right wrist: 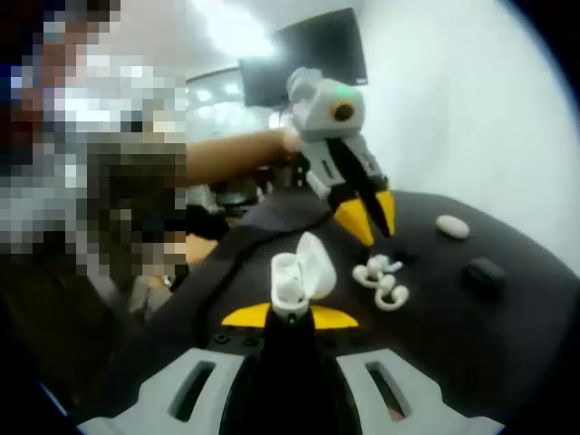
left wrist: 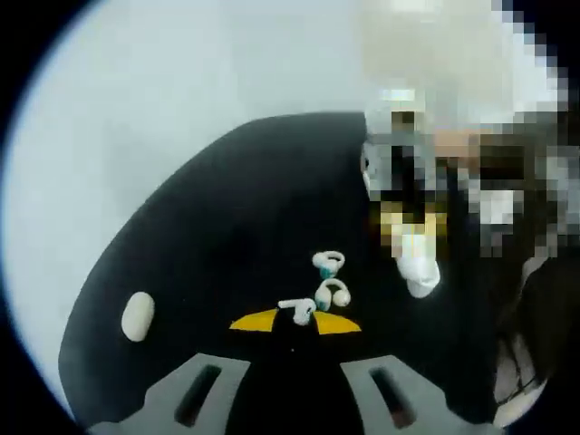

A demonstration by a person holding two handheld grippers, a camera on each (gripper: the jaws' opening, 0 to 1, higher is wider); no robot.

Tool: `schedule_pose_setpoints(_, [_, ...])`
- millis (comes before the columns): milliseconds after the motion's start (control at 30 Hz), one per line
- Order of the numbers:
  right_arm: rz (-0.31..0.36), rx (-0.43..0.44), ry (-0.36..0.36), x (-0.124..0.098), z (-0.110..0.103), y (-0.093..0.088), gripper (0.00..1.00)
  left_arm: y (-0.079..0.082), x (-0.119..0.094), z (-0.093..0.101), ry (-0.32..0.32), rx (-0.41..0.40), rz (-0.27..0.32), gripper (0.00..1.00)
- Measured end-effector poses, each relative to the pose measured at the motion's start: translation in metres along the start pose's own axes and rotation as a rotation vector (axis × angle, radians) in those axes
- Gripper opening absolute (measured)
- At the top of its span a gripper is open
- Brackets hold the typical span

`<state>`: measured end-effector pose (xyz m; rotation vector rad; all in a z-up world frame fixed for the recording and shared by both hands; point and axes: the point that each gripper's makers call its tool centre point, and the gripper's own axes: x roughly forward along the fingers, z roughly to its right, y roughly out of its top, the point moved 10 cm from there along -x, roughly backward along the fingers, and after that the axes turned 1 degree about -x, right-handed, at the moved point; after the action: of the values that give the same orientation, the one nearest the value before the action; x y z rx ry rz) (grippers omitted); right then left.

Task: Pick up three earphones and place each one into its charging case using tactile feedback, ensure that each earphone is properly inserted and securely positioned inside the case.

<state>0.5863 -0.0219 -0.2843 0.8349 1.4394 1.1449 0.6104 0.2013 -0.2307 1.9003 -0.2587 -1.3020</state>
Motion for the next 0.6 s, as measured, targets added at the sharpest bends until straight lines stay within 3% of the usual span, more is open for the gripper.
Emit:
schedule_pose_setpoints(300, [-0.002, -0.009, -0.003, -0.001, -0.005, -0.001, 0.17, 0.009, 0.009, 0.007, -0.028, 0.074, -0.103, 0.11])
schedule_pose_setpoints(600, [-0.003, -0.017, -0.003, -0.002, -0.007, -0.001, 0.17, 0.013, 0.016, 0.01, -0.079, 0.066, -0.156, 0.11])
